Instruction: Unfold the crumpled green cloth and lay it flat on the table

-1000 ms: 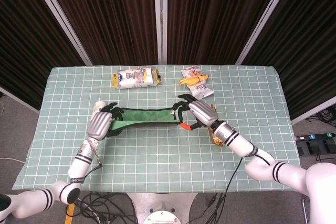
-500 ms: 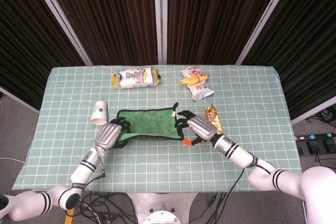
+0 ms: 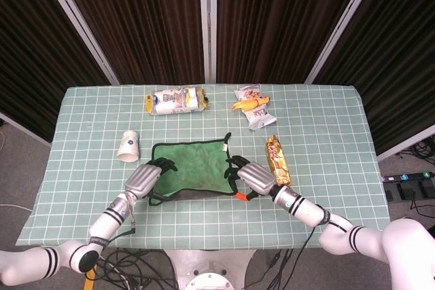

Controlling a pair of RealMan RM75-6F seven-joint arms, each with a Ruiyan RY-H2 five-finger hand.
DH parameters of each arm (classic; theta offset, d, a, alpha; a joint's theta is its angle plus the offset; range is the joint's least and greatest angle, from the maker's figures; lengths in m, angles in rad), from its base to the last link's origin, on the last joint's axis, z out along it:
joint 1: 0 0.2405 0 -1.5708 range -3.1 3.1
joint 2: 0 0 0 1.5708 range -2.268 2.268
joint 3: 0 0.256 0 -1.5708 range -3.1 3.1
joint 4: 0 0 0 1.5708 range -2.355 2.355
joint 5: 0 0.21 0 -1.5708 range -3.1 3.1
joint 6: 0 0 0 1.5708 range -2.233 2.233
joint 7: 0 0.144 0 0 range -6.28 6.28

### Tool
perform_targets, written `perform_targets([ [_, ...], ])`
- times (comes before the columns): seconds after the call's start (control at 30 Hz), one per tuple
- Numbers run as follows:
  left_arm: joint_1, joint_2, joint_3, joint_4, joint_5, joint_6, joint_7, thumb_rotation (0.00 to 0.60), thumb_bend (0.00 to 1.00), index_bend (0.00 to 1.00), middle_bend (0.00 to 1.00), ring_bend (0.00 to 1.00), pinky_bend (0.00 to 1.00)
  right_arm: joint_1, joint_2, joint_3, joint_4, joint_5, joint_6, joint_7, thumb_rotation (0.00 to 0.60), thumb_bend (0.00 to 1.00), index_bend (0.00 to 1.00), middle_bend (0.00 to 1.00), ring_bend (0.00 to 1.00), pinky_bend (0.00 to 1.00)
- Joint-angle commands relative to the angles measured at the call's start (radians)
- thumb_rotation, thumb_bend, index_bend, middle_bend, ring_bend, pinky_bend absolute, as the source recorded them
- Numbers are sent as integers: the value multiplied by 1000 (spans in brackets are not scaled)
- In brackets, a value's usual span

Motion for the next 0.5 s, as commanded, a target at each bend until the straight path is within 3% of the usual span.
perform_targets([
  [0.03,-1,25,7,-29,17,0,2,322,86,220,168,100,184,-9,-2,-15,-7,-10,3,-25,600,537,688,301,44,0],
  [0.17,3,48,16,-64,34,6,3,298,64,220,167,98,184,-17,-1,-36,-8,-25,0,-88,599,469,635,271,24,0],
  [0.23,8,53,22,-71,45,17,8,294,61,219,167,98,184,-22,3,-46,-14,-27,-10,-124,580,314,532,230,7,0],
  [0.3,11,56,26,-76,51,25,13,290,59,220,167,98,184,-28,10,-54,-25,-27,-16,-169,507,100,355,156,0,0],
  [0.37,13,58,26,-79,51,28,13,288,56,220,167,98,184,-35,21,-61,-42,-23,-25,-204,439,16,238,103,0,0],
  [0.5,17,64,26,-84,53,34,6,289,53,220,167,98,184,-48,54,-72,-89,-13,-40,-282,339,0,40,23,0,0],
])
